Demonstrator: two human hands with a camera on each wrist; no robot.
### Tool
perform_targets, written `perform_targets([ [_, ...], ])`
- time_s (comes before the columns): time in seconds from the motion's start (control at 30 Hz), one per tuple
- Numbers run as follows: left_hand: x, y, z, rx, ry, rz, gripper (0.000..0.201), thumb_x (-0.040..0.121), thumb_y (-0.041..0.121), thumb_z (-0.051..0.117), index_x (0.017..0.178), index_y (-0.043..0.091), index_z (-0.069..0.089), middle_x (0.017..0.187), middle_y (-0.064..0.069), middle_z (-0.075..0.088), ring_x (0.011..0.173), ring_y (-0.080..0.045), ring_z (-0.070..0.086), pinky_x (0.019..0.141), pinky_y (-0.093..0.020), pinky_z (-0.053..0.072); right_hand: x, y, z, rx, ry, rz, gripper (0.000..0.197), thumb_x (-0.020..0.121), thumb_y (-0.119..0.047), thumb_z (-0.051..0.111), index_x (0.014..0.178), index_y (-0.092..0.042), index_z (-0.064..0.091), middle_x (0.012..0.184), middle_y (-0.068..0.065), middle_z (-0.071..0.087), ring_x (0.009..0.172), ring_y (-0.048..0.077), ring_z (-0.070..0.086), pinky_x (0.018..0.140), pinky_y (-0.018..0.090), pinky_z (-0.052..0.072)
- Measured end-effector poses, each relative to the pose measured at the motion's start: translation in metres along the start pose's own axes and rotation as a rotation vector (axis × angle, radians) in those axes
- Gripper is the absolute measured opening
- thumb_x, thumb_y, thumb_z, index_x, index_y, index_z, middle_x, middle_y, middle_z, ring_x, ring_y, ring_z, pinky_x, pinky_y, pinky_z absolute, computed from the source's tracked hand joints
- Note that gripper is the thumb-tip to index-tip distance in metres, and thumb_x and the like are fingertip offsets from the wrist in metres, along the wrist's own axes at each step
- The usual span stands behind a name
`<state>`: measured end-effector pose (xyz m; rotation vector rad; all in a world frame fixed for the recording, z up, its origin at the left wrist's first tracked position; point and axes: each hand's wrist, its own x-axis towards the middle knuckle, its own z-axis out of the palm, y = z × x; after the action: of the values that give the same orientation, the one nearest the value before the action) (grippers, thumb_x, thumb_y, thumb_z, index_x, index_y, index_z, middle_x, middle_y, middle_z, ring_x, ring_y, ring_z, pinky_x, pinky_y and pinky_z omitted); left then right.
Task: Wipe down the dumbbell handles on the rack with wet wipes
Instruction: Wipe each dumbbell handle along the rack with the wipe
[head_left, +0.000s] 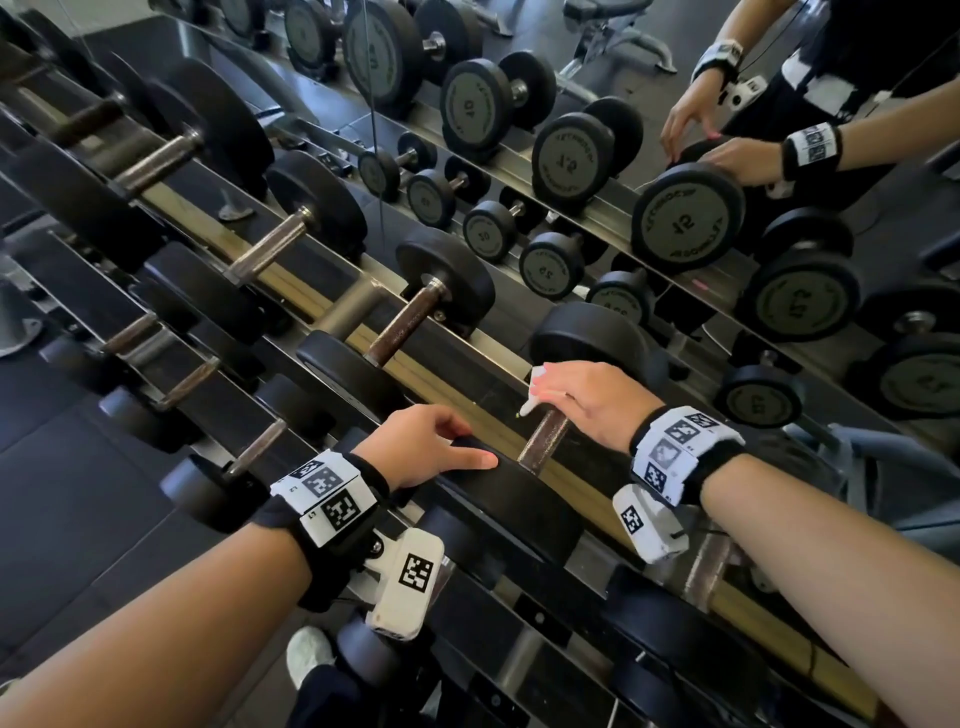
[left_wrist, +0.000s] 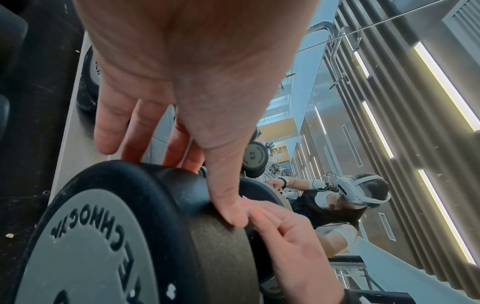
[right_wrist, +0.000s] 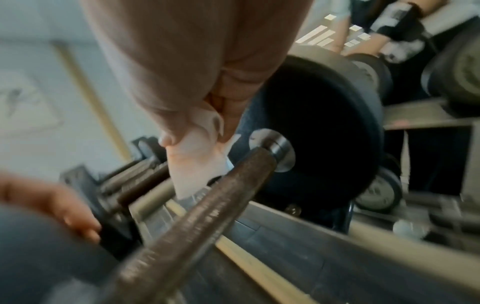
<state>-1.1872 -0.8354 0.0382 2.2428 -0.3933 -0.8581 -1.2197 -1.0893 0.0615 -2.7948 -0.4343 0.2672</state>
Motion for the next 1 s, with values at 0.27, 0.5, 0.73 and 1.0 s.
perform_targets([
  [0.27,0.0,-0.002,0.002,-0.003,0.002,-0.005,0.057,0.072,0.058,0.075,0.119,0.029,0.061,0.108,0.015,0.056,0.101,-0.006,0.053,0.075,-0.016,0.037,-0.003,0.002,0.015,-0.242,-0.183,0.077,0.029,0.094,-0.012,0.049,0.12,-0.017,0.061,0.125,0.003,0.057,0.123,0.018,0.049,0.102,0.036,0.043],
  [0.5,-0.001,-0.001,0.002,-0.004,-0.013,-0.016,0.062,0.072,0.059,0.075,0.123,0.027,0.061,0.112,0.012,0.056,0.104,-0.008,0.053,0.084,-0.021,0.039,-0.007,-0.014,0.014,0.17,-0.165,0.039,0.032,0.099,-0.011,0.047,0.101,-0.032,0.071,0.106,-0.01,0.069,0.101,0.007,0.064,0.096,0.029,0.049],
  [0.73,0.0,-0.001,0.001,-0.003,-0.027,-0.018,0.06,0.073,0.057,0.075,0.122,0.026,0.06,0.111,0.012,0.056,0.103,-0.008,0.054,0.082,-0.02,0.039,0.001,-0.002,0.013,-0.253,-0.143,0.088,0.023,0.092,-0.015,0.053,0.111,-0.024,0.062,0.109,-0.003,0.062,0.113,0.017,0.054,0.1,0.032,0.044],
  [1.0,0.004,0.002,-0.002,0.022,-0.038,-0.025,0.06,0.07,0.059,0.076,0.119,0.027,0.061,0.109,0.011,0.059,0.1,-0.007,0.054,0.068,-0.014,0.036,-0.017,-0.01,0.006,0.188,-0.031,0.127,0.031,0.099,-0.023,0.048,0.092,-0.043,0.071,0.095,-0.015,0.07,0.097,0.01,0.066,0.094,0.021,0.047],
])
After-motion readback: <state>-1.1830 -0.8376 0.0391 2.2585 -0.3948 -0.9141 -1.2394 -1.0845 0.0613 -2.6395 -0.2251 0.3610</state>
